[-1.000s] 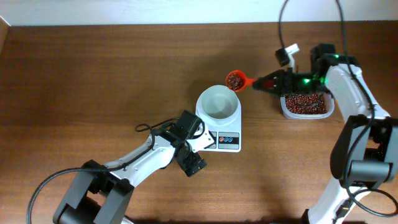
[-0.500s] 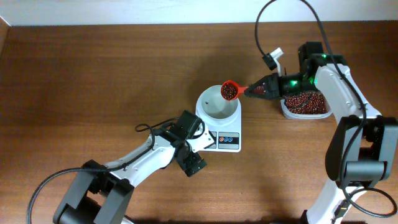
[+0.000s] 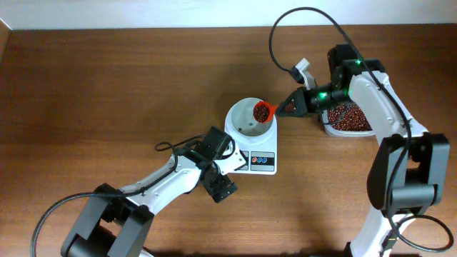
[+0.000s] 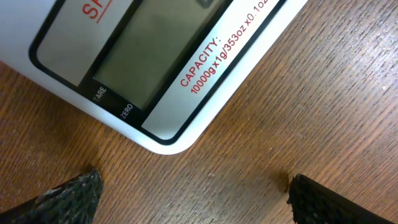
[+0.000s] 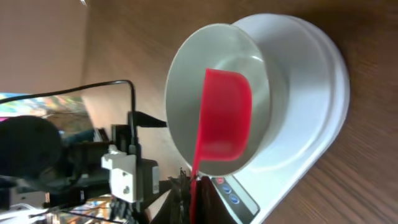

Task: Scoop item into bowl and weigh 50g on scale
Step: 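Carry the scoop over the white bowl and tip beans in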

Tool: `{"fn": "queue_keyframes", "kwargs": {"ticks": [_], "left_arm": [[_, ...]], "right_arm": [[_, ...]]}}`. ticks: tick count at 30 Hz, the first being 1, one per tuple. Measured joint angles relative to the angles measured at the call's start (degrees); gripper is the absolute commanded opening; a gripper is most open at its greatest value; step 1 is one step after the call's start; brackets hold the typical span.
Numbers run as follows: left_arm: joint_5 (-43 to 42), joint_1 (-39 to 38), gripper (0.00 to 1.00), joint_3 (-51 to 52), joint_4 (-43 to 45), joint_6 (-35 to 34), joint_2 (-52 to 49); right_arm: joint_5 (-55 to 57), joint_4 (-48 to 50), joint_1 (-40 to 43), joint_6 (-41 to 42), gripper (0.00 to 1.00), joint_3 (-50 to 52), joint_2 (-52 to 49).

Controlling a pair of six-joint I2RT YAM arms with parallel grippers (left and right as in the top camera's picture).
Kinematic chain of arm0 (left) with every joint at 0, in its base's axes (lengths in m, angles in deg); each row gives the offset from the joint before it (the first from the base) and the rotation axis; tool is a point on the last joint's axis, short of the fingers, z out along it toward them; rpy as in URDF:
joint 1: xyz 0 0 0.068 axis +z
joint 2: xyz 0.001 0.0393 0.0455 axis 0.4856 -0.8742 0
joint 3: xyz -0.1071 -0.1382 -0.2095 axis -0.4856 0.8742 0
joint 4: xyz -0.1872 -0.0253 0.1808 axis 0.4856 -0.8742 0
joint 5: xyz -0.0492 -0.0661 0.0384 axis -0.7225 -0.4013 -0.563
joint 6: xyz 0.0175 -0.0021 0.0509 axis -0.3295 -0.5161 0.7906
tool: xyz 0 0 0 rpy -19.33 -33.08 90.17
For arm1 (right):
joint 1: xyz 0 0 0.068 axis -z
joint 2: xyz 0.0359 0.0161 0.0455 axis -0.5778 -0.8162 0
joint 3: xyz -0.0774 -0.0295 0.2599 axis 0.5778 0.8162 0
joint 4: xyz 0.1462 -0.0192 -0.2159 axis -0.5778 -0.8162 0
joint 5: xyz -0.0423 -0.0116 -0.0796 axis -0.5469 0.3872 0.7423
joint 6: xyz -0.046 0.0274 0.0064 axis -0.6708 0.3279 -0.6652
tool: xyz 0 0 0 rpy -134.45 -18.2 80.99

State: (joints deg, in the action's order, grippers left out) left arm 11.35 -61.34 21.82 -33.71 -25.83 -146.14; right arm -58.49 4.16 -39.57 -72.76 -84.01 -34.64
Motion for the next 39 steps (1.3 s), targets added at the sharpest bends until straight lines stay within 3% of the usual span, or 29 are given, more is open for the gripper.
{"fn": "queue_keyframes", "kwargs": {"ticks": [8, 28, 34, 39], "left_arm": [[0.0, 0.0, 0.99, 0.0, 0.0, 0.0, 0.0], [0.0, 0.0, 0.99, 0.0, 0.0, 0.0, 0.0], [0.0, 0.0, 0.99, 0.0, 0.0, 0.0, 0.0], [0.02, 0.0, 0.99, 0.0, 0.0, 0.0, 0.0]], "right_arm": [[12.72, -4.66, -5.99, 0.48, 0.04, -4.5, 2.91], [63.6, -6.43, -31.91, 0.17, 0.04, -12.59, 5.27], [62.4, -6.43, -31.23, 0.17, 0.04, -12.61, 5.27], [46.07, -6.64, -22.73, 0.2, 0.04, -12.61, 5.27]]}}
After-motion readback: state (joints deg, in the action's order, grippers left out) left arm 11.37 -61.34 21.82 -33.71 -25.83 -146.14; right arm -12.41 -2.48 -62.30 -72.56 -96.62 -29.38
